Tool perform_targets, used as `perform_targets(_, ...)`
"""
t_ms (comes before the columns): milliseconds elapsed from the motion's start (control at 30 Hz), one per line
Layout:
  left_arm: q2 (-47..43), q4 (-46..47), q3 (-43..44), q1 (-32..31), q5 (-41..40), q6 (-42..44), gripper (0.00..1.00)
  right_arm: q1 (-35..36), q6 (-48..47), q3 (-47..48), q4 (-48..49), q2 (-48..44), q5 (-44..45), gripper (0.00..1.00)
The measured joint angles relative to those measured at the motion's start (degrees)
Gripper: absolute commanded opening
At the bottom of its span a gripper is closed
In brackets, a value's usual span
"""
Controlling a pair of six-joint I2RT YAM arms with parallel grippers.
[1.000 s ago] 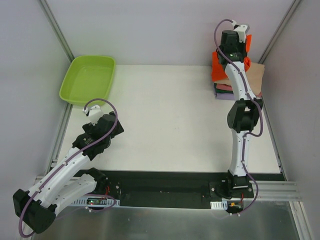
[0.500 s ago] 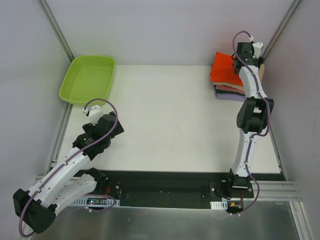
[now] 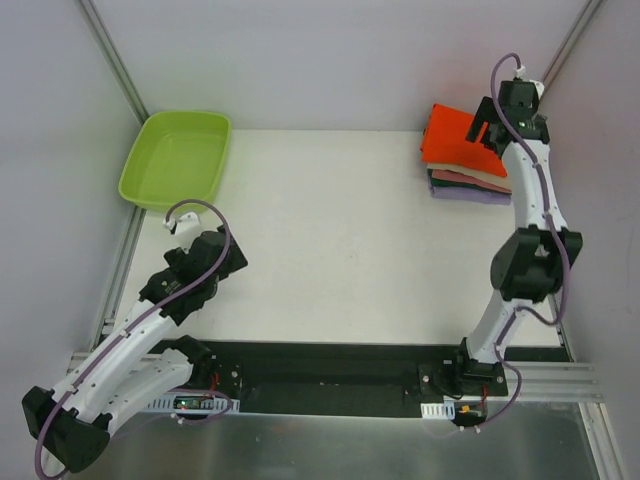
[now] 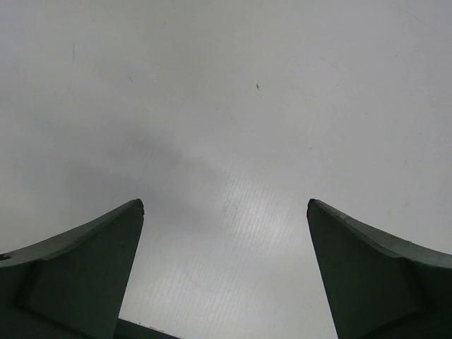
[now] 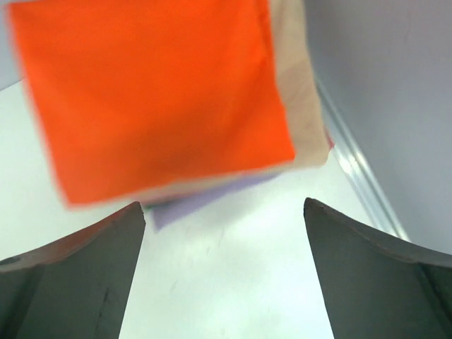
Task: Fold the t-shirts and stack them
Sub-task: Put the neatly folded tshirt into the corner of the board with the right arm
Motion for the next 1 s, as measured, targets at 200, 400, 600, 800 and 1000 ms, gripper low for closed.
perform_targets(200, -2.58, -0.79, -0.87, 0.00, 3.02, -1.44, 0.99, 6.25, 2.91, -29.00, 6.38, -30.16, -9.97, 0.96)
perform_targets(400, -2.84, -0.90, -3.39, 0.37, 9.38, -3.13, 0.99, 16.61, 8.83, -64.19, 12.48, -55.91, -14.47, 0.96)
perform_targets(600, -4.26, -1.20, -7.28, 0.37, 13.07, -4.48, 0.99, 18.53, 12.76, -90.05, 15.50, -67.73, -15.91, 0.96)
perform_targets(800, -7.34, -1.81, -9.35, 0.37, 13.70, -4.57, 0.99, 18.53, 14.19, -97.37, 15.37, -80.70, -11.61, 0.96)
perform_targets(1000, -9.09, -1.79, -9.35, 0.37, 13.53, -4.57, 0.99, 18.53, 14.82, -97.53, 16.28, -87.76, -8.94, 0.96)
